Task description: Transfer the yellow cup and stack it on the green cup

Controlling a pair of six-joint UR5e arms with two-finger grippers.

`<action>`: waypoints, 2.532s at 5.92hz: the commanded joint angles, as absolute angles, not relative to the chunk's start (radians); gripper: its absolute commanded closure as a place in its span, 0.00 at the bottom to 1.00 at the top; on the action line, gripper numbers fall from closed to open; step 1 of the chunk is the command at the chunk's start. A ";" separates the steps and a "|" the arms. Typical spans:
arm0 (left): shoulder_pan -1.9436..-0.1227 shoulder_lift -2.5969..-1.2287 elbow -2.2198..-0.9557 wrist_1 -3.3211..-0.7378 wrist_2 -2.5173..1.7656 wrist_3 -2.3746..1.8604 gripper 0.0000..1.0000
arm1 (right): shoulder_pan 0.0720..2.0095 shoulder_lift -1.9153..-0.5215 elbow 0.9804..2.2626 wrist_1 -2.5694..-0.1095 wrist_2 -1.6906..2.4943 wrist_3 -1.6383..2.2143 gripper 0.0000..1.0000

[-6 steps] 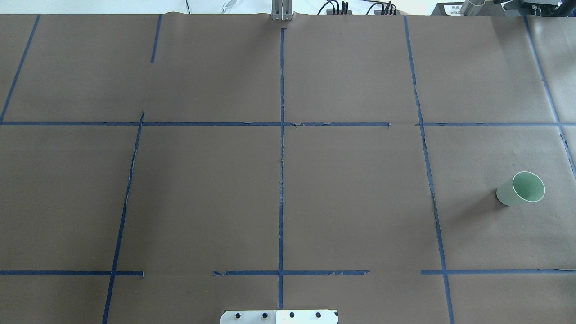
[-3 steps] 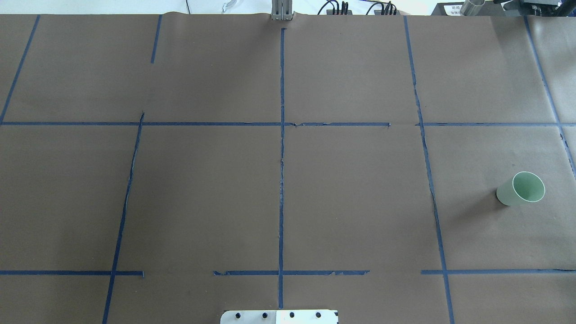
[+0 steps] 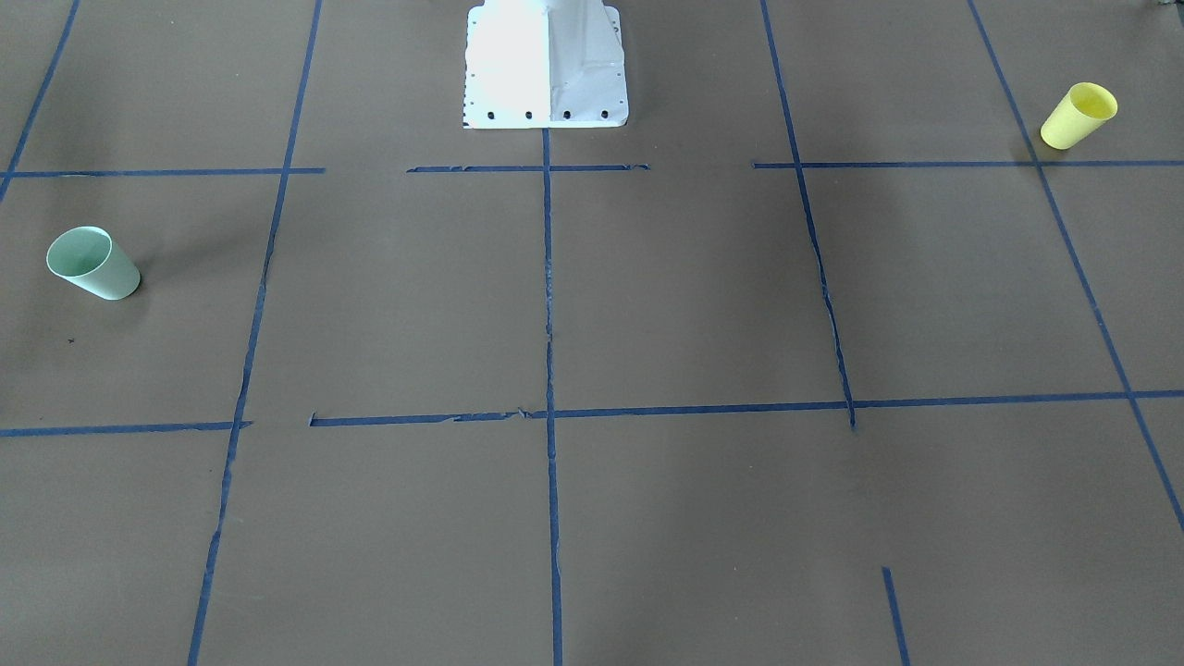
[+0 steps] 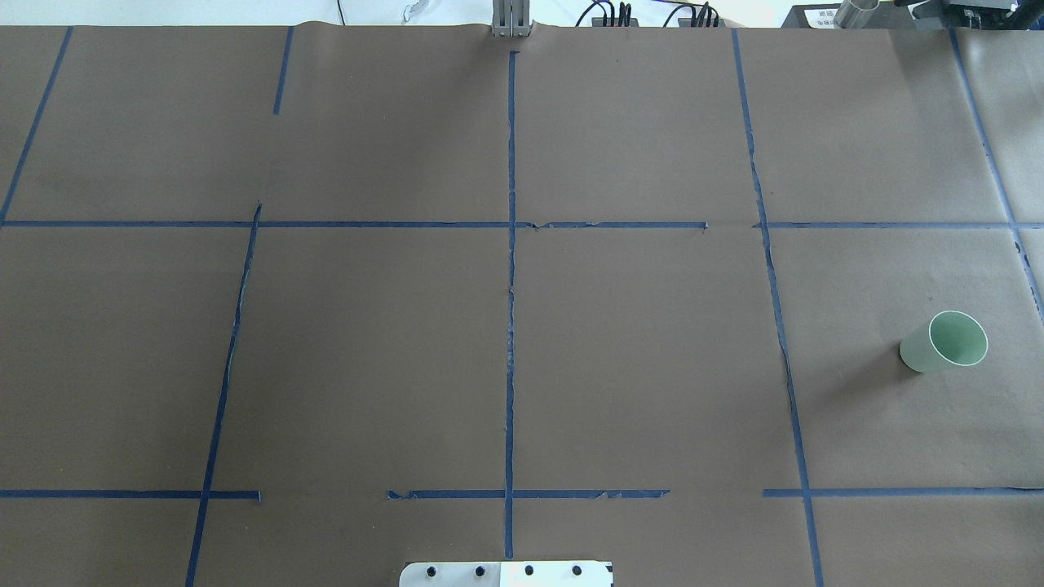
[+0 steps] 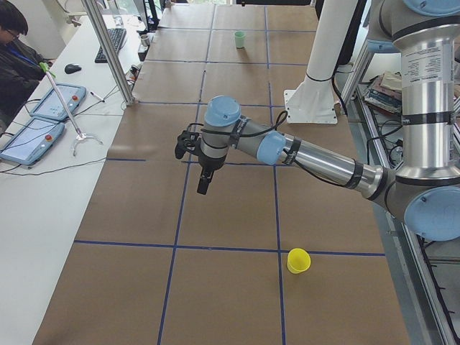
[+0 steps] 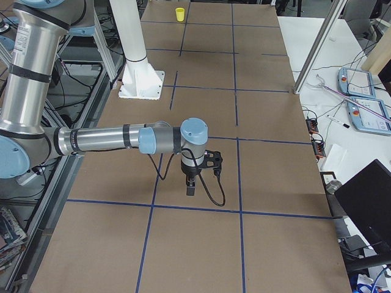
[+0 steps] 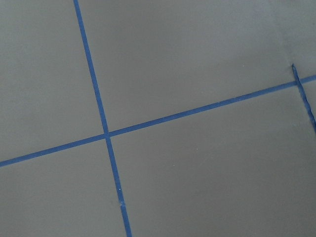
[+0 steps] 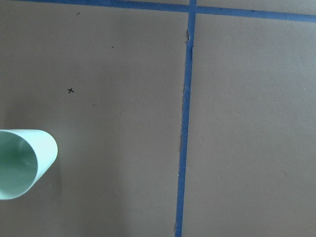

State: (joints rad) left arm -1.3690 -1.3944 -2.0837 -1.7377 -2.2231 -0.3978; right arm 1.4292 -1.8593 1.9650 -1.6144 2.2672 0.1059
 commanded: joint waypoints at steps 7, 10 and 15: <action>-0.409 -1.035 -2.238 -1.537 -1.137 -2.170 0.00 | 1.430 -1.859 1.965 -1.614 2.267 0.106 0.00; -0.154 -1.046 -2.234 -1.199 -1.240 -2.744 0.00 | 1.428 -1.858 1.967 -1.614 2.266 0.101 0.00; 0.129 -1.108 -2.018 -1.143 -1.367 -3.117 0.00 | 1.428 -1.858 1.965 -1.612 2.264 0.098 0.00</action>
